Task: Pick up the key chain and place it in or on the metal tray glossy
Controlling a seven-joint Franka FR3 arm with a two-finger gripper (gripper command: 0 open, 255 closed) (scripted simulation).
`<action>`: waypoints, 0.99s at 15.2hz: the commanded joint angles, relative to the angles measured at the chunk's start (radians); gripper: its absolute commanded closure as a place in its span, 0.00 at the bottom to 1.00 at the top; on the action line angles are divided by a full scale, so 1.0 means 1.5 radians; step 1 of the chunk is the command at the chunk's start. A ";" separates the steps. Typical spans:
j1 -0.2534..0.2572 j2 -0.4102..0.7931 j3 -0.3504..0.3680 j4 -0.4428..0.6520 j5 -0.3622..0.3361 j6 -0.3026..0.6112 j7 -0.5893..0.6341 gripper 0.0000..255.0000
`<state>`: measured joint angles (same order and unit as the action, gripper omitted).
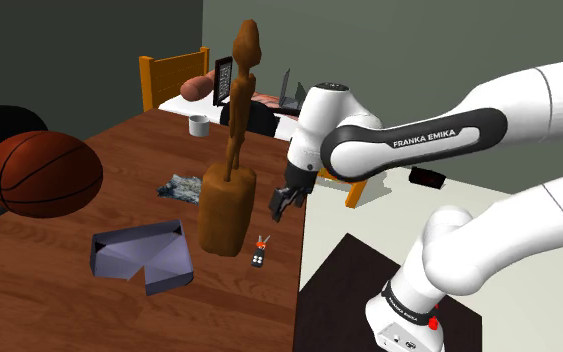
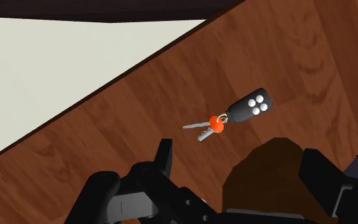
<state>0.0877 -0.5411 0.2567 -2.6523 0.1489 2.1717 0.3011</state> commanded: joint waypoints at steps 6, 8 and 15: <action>0.000 0.171 0.063 -0.009 -0.009 0.165 0.059 0.00; -0.004 0.227 0.080 -0.004 -0.025 0.210 0.084 0.00; -0.014 0.300 0.091 -0.012 -0.061 0.287 0.113 0.00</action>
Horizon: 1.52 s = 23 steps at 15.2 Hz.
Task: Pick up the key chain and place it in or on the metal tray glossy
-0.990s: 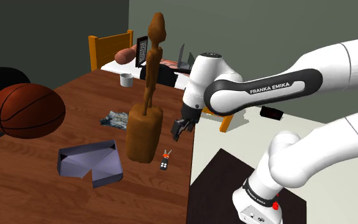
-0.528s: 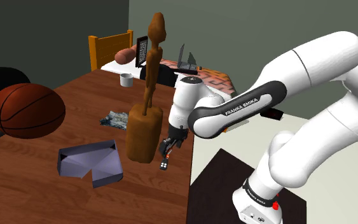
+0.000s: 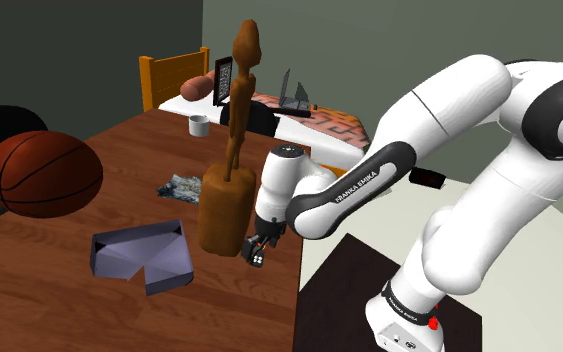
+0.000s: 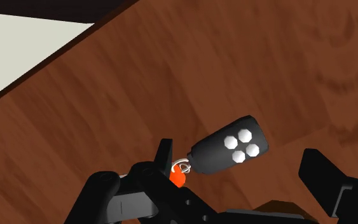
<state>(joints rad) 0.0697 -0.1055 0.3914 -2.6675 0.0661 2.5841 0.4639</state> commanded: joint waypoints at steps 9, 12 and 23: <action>-0.004 0.027 0.002 -0.004 -0.017 0.029 0.012 0.00; -0.004 0.027 0.002 -0.004 -0.017 0.029 0.012 1.00; 0.002 -0.014 -0.001 0.002 0.008 -0.015 -0.006 1.00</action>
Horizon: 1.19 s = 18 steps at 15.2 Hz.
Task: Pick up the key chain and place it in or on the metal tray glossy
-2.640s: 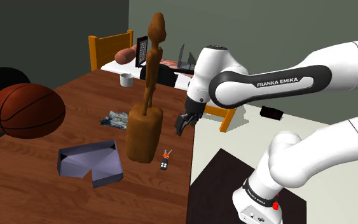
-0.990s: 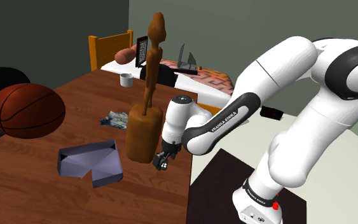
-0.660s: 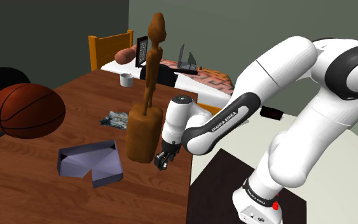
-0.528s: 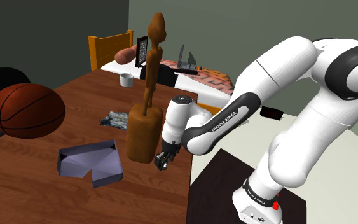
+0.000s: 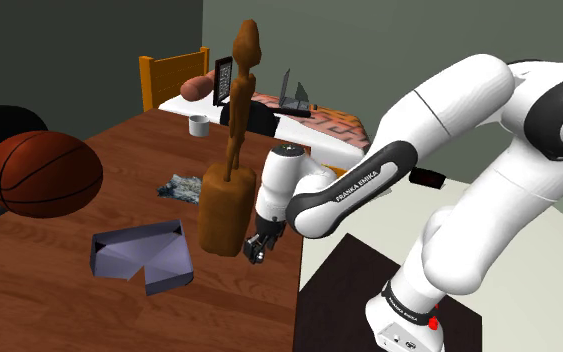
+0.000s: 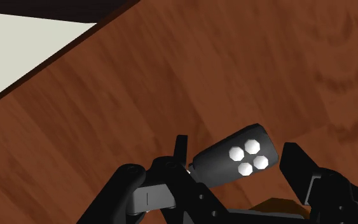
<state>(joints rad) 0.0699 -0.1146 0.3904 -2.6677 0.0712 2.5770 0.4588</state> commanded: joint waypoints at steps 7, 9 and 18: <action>0.010 -0.072 -0.010 0.019 0.032 -0.089 -0.023 1.00; 0.012 -0.088 -0.013 0.025 0.036 -0.111 -0.028 1.00; 0.018 -0.151 -0.026 0.062 0.048 -0.208 -0.040 1.00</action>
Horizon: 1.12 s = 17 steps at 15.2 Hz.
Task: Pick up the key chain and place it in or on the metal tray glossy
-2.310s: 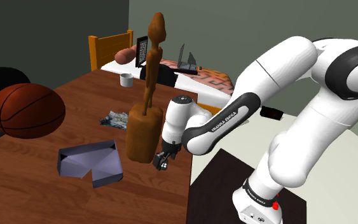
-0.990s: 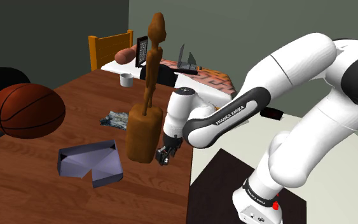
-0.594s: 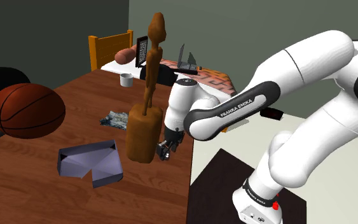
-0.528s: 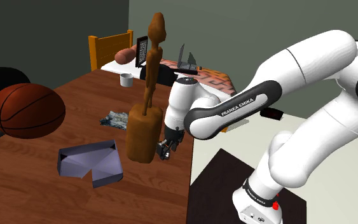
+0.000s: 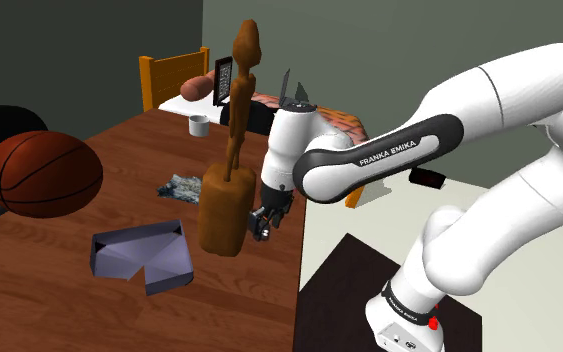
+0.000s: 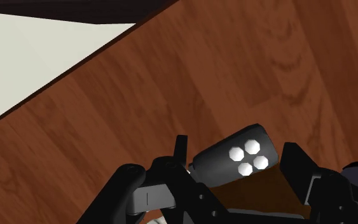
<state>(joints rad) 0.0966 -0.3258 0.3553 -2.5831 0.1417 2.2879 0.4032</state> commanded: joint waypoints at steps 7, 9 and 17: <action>-0.002 0.102 0.043 0.133 -0.040 -0.032 0.076 1.00; -0.001 0.150 0.059 0.185 -0.064 -0.039 0.110 1.00; 0.040 0.353 0.088 0.424 -0.176 -0.099 0.238 1.00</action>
<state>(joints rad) 0.1470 0.1543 0.4873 -2.0005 -0.0953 2.1507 0.7390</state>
